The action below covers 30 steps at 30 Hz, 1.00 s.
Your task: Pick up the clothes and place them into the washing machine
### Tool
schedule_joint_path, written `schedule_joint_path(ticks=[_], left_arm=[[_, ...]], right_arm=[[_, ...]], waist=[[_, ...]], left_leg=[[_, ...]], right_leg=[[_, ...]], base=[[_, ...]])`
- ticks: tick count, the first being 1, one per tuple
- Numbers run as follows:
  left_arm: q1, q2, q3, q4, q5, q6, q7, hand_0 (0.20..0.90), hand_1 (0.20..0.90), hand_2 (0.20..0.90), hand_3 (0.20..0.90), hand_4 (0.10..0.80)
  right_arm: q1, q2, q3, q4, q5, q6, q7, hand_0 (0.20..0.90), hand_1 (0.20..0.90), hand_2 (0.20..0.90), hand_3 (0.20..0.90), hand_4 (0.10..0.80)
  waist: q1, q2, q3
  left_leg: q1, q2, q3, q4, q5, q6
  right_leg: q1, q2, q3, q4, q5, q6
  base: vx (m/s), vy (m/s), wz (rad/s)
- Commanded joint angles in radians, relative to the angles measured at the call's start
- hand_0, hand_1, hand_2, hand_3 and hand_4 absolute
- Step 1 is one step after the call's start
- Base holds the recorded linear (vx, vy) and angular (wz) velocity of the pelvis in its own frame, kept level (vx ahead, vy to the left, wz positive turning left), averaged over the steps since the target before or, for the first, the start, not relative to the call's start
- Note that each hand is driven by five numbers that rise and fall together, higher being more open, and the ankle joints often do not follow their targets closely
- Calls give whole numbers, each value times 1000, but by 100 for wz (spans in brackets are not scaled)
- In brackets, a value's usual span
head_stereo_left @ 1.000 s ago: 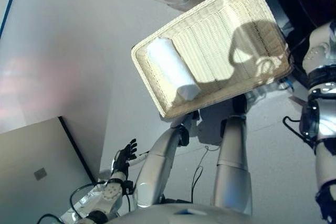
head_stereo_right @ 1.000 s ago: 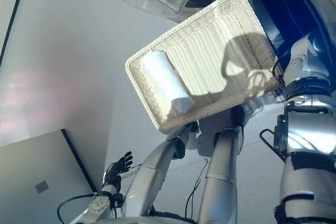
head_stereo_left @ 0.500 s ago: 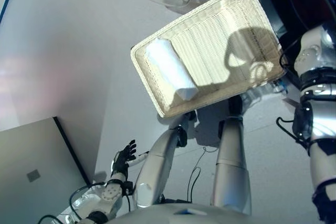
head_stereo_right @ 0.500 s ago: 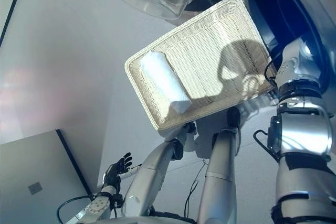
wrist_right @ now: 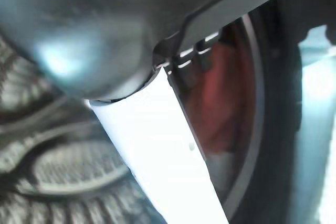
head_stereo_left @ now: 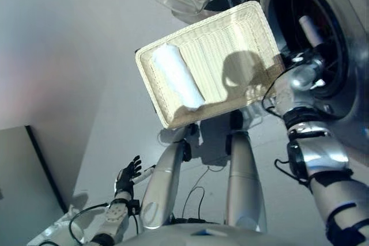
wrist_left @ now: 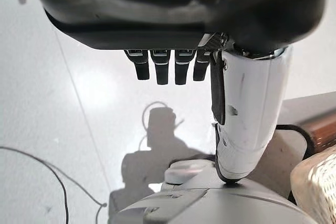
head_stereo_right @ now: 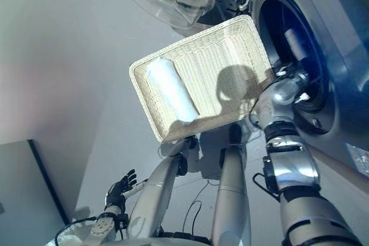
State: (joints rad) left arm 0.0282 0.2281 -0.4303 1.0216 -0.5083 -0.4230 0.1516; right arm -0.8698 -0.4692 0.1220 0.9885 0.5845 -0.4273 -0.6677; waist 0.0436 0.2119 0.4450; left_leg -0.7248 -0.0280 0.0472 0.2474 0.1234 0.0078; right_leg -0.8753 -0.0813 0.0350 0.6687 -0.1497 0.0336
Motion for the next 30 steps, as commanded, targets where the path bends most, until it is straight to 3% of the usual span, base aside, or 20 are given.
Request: schedule_joint_path(ticks=[1, 6, 15, 23, 30], left_arm=[[73, 34, 11, 4, 41, -13, -6, 900, 900, 900, 900, 800], [109, 74, 36, -37, 94, -26, -1, 900, 900, 900, 900, 800], [119, 97, 70, -78, 141, -30, 37, 900, 900, 900, 900, 800], [137, 110, 111, -87, 168, -22, 53, 900, 900, 900, 900, 800], [130, 136, 127, -110, 181, -17, 61, 900, 900, 900, 900, 800]], right_arm=[[43, -71, 117, -150, -222, 9, 34, 900, 900, 900, 900, 800], [149, -78, 230, -238, -451, 65, 58, 900, 900, 900, 900, 800], [232, -21, 286, -249, -599, 123, 33, 900, 900, 900, 900, 800], [202, 78, 353, -155, -630, 154, 35, 900, 900, 900, 900, 800], [134, 147, 368, -19, -587, 156, 16, 900, 900, 900, 900, 800]], waist=[[32, -27, -38], [47, -61, -30], [72, -93, -28], [101, -109, -37], [141, -100, -33]], left_leg=[[-82, -8, 43, 89, -61, -26], [-75, -12, 26, 99, -56, -22], [-80, -21, 8, 160, -67, -17], [-105, -18, 3, 262, -121, -6], [-104, -35, -21, 261, -118, -1]], right_leg=[[67, 27, -67, -229, 151, -36], [99, 21, -96, -245, 160, -32], [122, 3, -144, -187, 120, -34], [112, -8, -168, -98, 75, -32], [122, -24, -202, -81, 55, -31]], base=[[-21, -24, 20], [-14, -40, 11], [12, -17, 16], [19, 14, 12], [16, -11, 16]])
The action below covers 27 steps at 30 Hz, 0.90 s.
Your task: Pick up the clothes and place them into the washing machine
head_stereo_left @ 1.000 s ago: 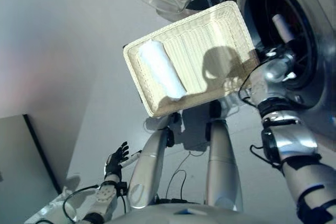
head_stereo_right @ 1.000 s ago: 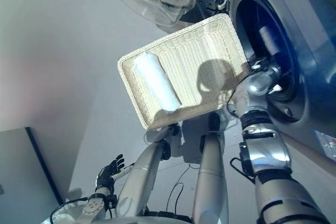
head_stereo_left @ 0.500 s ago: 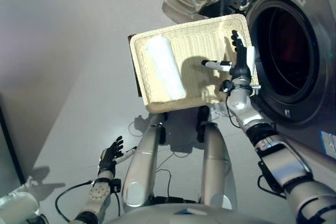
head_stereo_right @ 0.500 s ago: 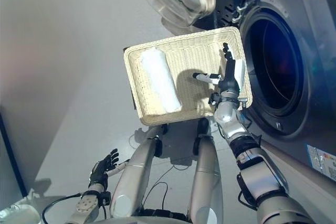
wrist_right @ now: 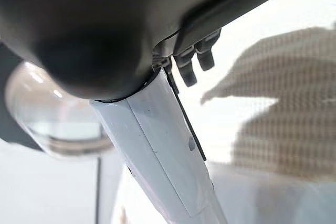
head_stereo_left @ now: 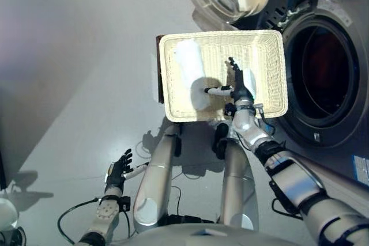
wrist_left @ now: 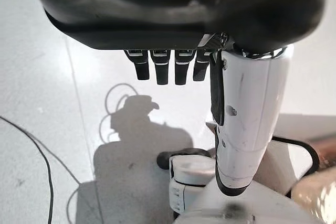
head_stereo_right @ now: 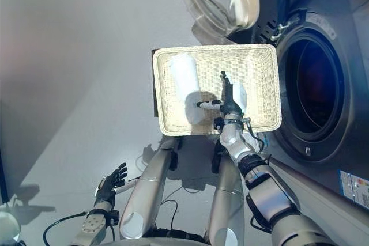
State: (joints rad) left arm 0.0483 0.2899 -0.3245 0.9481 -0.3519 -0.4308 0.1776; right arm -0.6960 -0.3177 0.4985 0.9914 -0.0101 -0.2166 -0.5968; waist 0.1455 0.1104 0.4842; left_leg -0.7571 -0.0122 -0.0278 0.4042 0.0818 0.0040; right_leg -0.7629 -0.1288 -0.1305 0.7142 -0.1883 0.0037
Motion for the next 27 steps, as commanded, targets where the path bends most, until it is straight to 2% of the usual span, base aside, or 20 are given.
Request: schedule_joint_path(ticks=[1, 6, 13, 27], left_arm=[[109, 77, 20, -43, 31, -7, 37, 900, 900, 900, 900, 800], [109, 95, 22, -63, 46, -1, 38, 900, 900, 900, 900, 800], [103, 103, 19, -73, 52, 0, 41, 900, 900, 900, 900, 800], [96, 118, 6, -106, 51, 1, 45, 900, 900, 900, 900, 800]], right_arm=[[-46, 3, -10, 5, 21, -56, -57, 900, 900, 900, 900, 800], [-83, 35, -4, 106, 48, -55, -63, 900, 900, 900, 900, 800], [-112, 51, -5, 170, 63, -51, -72, 900, 900, 900, 900, 800], [-221, 24, -20, 285, 76, -29, -98, 900, 900, 900, 900, 800]], waist=[[48, 3, -71], [79, 16, -58], [101, 24, -48], [125, 47, -24]], left_leg=[[-71, -55, 47, 100, -74, 3], [-78, -78, 19, 98, -64, 4], [-84, -91, 1, 90, -56, 3], [-91, -111, -7, 70, -52, 6]], right_leg=[[12, 20, -44, -124, 91, -1], [18, 5, -74, -113, 80, -2], [18, -6, -94, -114, 80, 1], [12, -29, -96, -124, 92, 9]], base=[[16, -8, 21], [1, -5, 21], [-7, 7, 19], [1, 31, 8]])
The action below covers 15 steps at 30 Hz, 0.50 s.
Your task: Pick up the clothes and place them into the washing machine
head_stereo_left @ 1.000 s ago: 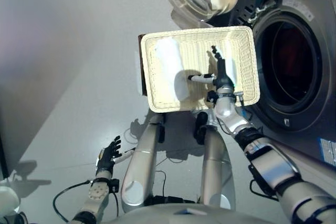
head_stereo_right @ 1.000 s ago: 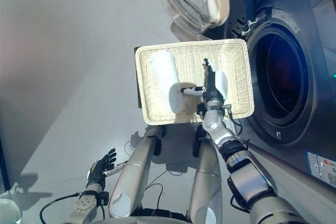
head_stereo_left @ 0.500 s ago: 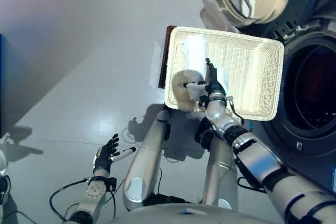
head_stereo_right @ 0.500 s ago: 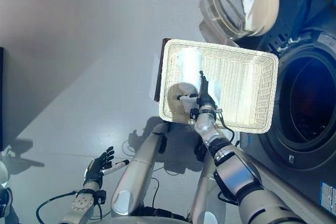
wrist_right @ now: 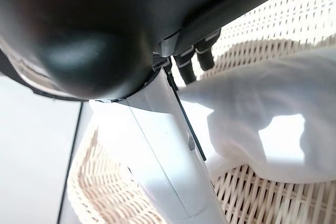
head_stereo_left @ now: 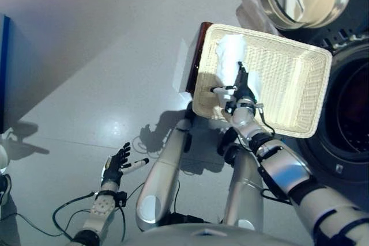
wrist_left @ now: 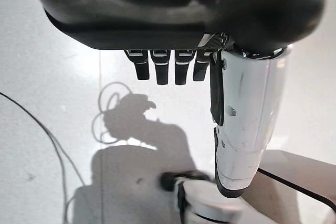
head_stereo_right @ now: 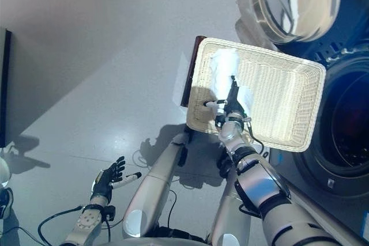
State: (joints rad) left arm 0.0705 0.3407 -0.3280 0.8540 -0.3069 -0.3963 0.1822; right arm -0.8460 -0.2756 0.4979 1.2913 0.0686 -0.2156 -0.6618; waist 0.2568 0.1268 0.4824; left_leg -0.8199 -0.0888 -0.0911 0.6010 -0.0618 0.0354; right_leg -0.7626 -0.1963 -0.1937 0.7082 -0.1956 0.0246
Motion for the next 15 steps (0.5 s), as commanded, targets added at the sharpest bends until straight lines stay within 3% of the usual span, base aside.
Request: schedule_joint_path(ticks=[1, 6, 15], left_arm=[[74, 67, 9, -12, 6, -34, 41, 900, 900, 900, 900, 800], [73, 65, -8, -27, -2, -34, 41, 900, 900, 900, 900, 800], [63, 57, -35, -48, -25, -38, 43, 900, 900, 900, 900, 800]], right_arm=[[-72, -18, -19, -15, -2, -30, -33, 900, 900, 900, 900, 800], [-130, -46, -28, 34, 11, -19, -45, 900, 900, 900, 900, 800], [-219, -75, -14, 79, -6, 7, -61, 900, 900, 900, 900, 800]], waist=[[13, 30, -23], [14, 42, -13], [9, 54, 5]], left_leg=[[-28, -35, 56, -127, 91, -26], [-34, -40, 64, -137, 93, -25], [-60, -45, 75, -127, 88, -18]], right_leg=[[12, 38, -33, -118, 100, -12], [0, 32, -17, -122, 105, -9], [-28, 24, 6, -122, 113, -7]], base=[[11, 46, 8], [18, 50, 17], [6, 35, -6]])
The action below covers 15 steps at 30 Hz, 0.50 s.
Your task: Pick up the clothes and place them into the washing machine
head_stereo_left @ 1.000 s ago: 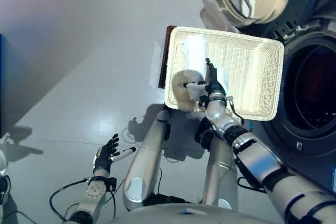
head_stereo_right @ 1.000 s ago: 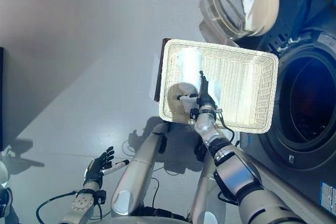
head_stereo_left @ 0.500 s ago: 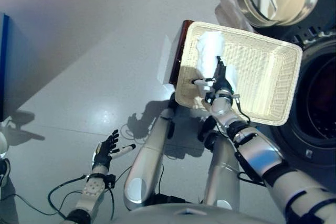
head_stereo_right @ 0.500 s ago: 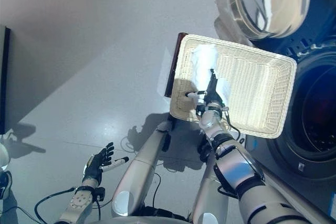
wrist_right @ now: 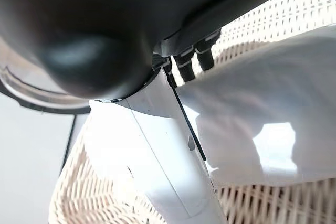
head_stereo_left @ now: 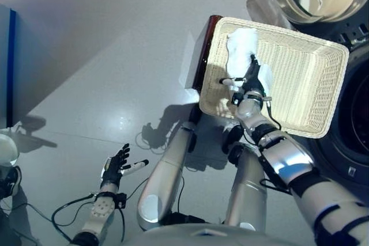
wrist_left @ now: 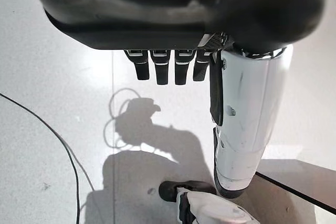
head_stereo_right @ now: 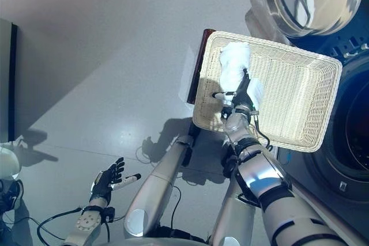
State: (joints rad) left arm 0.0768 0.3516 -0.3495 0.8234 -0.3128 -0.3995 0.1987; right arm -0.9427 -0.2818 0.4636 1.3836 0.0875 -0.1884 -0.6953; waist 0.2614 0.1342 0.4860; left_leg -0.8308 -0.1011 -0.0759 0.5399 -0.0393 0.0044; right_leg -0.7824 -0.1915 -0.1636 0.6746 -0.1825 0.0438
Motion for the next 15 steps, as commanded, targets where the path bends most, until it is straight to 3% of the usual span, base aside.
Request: schedule_joint_path(ticks=[1, 8, 10, 11, 12, 15], left_arm=[[56, 46, -13, -17, -19, -35, 27, 900, 900, 900, 900, 800], [57, 45, -31, -55, -33, -35, 31, 900, 900, 900, 900, 800], [55, 44, -36, -52, -34, -35, 33, 900, 900, 900, 900, 800], [53, 43, -38, -48, -35, -35, 34, 900, 900, 900, 900, 800], [52, 43, -38, -49, -40, -35, 36, 900, 900, 900, 900, 800], [53, 40, -46, -53, -41, -34, 37, 900, 900, 900, 900, 800]], right_arm=[[-122, -69, 20, -13, -25, -20, -27, 900, 900, 900, 900, 800], [-195, -94, 27, 35, -31, -1, -48, 900, 900, 900, 900, 800], [-205, -100, 30, 41, -37, 3, -54, 491, 491, 491, 491, 508], [-208, -99, 32, 43, -41, 6, -54, 384, 384, 384, 384, 431], [-213, -98, 37, 40, -47, 10, -56, 200, 200, 200, 200, 300], [-220, -106, 40, 45, -56, 14, -59, 200, 200, 200, 200, 300]], waist=[[5, 46, 2], [9, 65, 22], [10, 67, 26], [10, 68, 26], [9, 68, 27], [9, 70, 30]], left_leg=[[-49, -33, 60, -65, 66, 13], [-69, -40, 61, -68, 67, 16], [-73, -41, 61, -68, 67, 16], [-75, -42, 61, -68, 67, 16], [-78, -43, 62, -69, 67, 16], [-82, -45, 60, -70, 68, 17]], right_leg=[[-8, 19, -24, -88, 100, -26], [-33, 15, -18, -73, 97, -26], [-37, 14, -17, -70, 96, -25], [-40, 13, -17, -68, 96, -25], [-43, 13, -16, -67, 96, -25], [-48, 11, -14, -65, 97, -23]], base=[[4, 13, -5], [2, 3, -2], [6, -2, 2], [11, 7, 4], [11, 12, 4], [0, 0, 0]])
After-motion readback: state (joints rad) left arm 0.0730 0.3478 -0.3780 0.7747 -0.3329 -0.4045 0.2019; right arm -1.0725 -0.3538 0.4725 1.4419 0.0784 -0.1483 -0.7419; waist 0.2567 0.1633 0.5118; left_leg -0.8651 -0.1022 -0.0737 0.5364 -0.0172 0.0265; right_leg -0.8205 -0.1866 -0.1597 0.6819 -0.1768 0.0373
